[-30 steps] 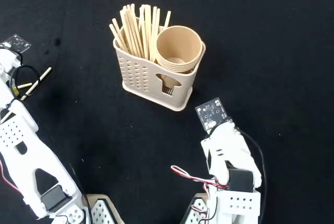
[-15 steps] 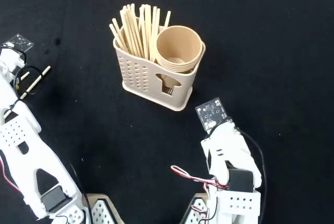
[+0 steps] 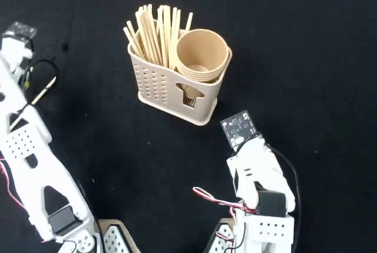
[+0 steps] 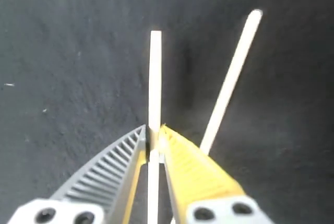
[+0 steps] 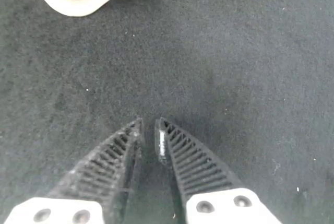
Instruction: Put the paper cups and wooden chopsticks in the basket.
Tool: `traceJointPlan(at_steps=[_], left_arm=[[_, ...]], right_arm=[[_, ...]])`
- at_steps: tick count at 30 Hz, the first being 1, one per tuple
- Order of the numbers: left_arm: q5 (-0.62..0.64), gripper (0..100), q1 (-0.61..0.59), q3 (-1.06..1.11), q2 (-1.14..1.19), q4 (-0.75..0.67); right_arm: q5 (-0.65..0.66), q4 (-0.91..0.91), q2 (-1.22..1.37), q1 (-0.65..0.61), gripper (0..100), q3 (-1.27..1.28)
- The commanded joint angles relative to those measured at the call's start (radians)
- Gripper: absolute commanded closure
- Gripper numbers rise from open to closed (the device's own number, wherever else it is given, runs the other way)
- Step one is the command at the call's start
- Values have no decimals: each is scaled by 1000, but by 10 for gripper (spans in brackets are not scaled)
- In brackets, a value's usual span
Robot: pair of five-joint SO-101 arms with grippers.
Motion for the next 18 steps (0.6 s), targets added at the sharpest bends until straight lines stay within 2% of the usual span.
traceJointPlan(at_steps=[1,4,10,15,18], left_arm=[[18,963,56,90,-150,6],[-8,960,97,197,-212,6],[-158,964,122,323,-187,-17],[-126,960,85,323,-101,-138],[-121,960,67,323,-86,-144]], right_arm=[[3,-17,-71,-9,946,-4],[3,-17,-71,-9,946,-4],[3,-17,-71,-9,946,-4],[3,-17,-71,-9,946,-4],[3,-17,-71,-9,946,-4]])
